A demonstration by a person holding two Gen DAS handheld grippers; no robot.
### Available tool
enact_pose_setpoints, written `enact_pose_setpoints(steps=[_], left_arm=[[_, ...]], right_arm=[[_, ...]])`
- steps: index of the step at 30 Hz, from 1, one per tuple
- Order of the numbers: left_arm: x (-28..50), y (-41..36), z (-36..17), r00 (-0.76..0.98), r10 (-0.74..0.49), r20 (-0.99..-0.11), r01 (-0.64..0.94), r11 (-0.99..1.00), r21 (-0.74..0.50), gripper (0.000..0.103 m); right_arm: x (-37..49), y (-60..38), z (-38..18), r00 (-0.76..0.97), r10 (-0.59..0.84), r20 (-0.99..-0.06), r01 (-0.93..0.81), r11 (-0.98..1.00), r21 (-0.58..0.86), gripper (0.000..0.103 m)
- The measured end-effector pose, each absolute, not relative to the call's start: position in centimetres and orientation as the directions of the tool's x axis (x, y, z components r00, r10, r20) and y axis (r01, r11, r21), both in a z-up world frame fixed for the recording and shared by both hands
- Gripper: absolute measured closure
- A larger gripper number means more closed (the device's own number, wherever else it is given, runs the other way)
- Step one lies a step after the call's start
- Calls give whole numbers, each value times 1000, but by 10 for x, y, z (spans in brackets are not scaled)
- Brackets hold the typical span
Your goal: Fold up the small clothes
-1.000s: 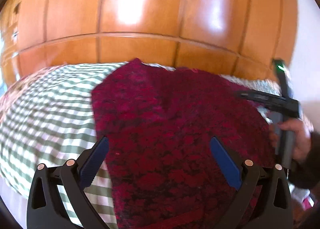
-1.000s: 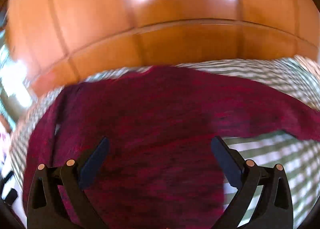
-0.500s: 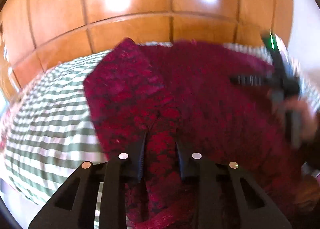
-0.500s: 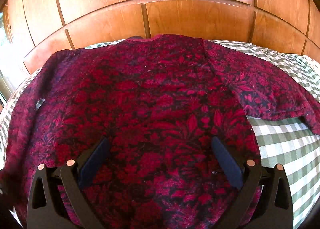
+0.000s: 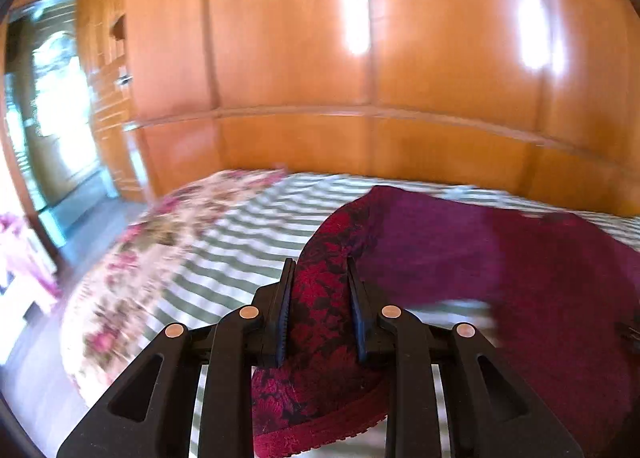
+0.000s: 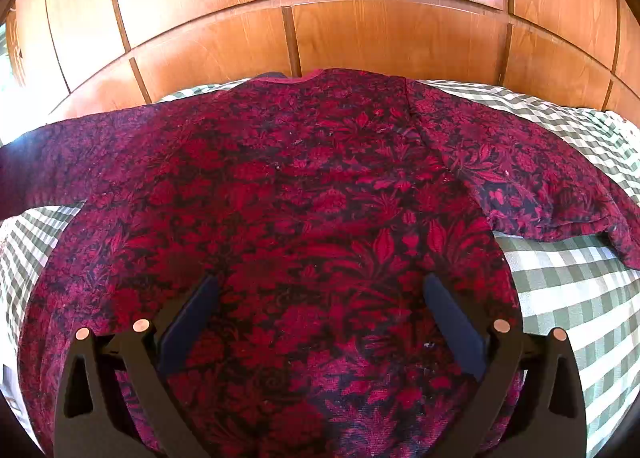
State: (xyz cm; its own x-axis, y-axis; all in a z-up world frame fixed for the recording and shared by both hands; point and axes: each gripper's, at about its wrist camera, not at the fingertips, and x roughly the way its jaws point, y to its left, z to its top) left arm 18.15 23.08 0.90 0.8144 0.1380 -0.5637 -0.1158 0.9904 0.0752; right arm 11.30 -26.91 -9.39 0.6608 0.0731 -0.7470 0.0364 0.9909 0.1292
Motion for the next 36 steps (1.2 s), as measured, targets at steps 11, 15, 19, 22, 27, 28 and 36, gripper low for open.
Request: enact_pose_setpoints(steps=[11, 15, 19, 22, 27, 28, 36], left_arm=[[213, 304, -25, 723, 383, -575, -490, 871, -37, 17], [197, 249, -27, 799, 203, -566, -334, 932, -137, 17], [192, 153, -38, 810, -78, -582, -93, 962, -258, 17], [192, 86, -53, 777, -208, -595, 53, 962, -268, 17], [195, 34, -78, 743, -176, -645, 125, 984, -125, 17], [204, 38, -84, 729, -167, -664, 113, 986, -123, 17], [211, 89, -107, 659, -222, -718, 17, 959, -282, 17]], right_arm=[[113, -269, -94, 660, 68, -748, 37, 992, 123, 2], [114, -268, -95, 660, 66, -748, 37, 992, 120, 2], [110, -271, -93, 682, 70, -728, 47, 989, 140, 2], [103, -283, -89, 713, 76, -697, 77, 980, 186, 2], [100, -323, -88, 722, 97, -685, 147, 946, 290, 2], [100, -327, -87, 723, 91, -684, 158, 943, 292, 2], [67, -447, -104, 808, 194, -557, 360, 586, 726, 4]])
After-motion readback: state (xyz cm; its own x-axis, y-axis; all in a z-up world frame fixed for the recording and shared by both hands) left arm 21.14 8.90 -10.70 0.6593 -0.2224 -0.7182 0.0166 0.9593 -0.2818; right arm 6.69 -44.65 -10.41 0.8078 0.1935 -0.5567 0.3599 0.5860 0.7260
